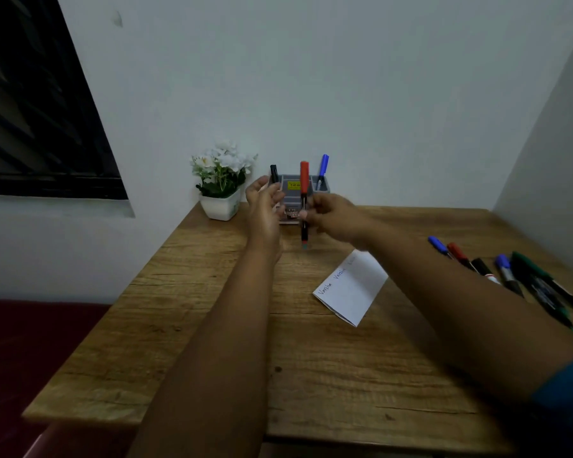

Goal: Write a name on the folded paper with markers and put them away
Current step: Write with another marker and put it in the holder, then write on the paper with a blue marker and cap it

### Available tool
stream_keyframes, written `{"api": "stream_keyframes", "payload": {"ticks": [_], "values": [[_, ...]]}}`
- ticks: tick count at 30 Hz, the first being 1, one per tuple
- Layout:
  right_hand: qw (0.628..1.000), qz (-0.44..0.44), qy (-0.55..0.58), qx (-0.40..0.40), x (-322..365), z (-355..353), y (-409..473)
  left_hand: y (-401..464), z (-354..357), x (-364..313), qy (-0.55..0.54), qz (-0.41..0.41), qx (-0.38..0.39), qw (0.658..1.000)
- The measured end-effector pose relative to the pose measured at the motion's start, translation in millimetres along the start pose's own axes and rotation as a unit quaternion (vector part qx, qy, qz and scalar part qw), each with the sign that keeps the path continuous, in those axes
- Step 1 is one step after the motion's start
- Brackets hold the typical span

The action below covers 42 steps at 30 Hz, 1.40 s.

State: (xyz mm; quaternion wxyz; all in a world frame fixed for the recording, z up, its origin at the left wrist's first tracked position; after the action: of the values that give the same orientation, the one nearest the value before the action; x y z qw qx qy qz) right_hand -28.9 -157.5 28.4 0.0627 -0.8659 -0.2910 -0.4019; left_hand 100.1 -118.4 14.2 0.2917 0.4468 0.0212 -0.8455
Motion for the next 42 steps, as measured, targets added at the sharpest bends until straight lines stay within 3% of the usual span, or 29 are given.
{"api": "stream_keyframes", "payload": {"ticks": [4, 6, 14, 18, 24, 29, 35, 38, 42], "values": [[0.990, -0.028, -0.029, -0.135, 4.0, -29.2, 43.0, 3.8, -3.7, 19.6, 0.198, 0.061, 0.030, 0.978], [0.974, -0.046, -0.065, -0.212, 9.2, -41.6, 59.4, 0.9, -3.3, 32.5, 0.243, 0.071, 0.052, 0.966], [0.926, -0.172, -0.107, -0.319, 15.1, -51.9, 111.2, 10.2, -12.0, 45.7, 0.210, 0.020, -0.012, 0.977], [0.935, -0.169, -0.119, -0.289, 17.5, -41.8, 131.3, 7.0, -8.4, 49.3, 0.220, 0.022, 0.001, 0.975], [0.941, -0.102, -0.279, -0.159, 3.2, -15.9, 158.6, 5.4, -8.4, 49.0, 0.222, 0.025, 0.007, 0.975], [0.929, -0.089, -0.326, -0.152, 0.9, -25.4, 163.8, 5.9, -6.5, 48.6, 0.229, 0.033, 0.014, 0.973], [0.936, -0.099, -0.256, -0.221, 11.5, -67.4, 109.2, 3.0, 4.6, 48.1, 0.270, 0.038, 0.049, 0.961], [0.941, -0.035, -0.285, -0.177, -7.8, -98.4, 50.5, -10.4, 25.0, 49.0, 0.311, 0.057, 0.116, 0.942], [0.918, 0.126, -0.364, -0.090, -67.3, -143.8, -33.9, -37.6, 51.7, 56.9, 0.442, 0.119, 0.222, 0.861]]}}
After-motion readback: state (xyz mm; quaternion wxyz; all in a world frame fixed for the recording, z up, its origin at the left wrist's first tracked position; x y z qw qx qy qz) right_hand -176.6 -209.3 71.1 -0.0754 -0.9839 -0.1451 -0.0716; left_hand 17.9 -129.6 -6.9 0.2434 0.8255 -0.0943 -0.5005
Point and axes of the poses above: each hand's wrist, its own y-axis towards the middle knuckle, its own z-axis out of the palm, x = y × z, the point moved 5 cm from there along y, towards the middle knuckle, and after that the axes turned 7 degrees about -y, right-handed, at the moved point
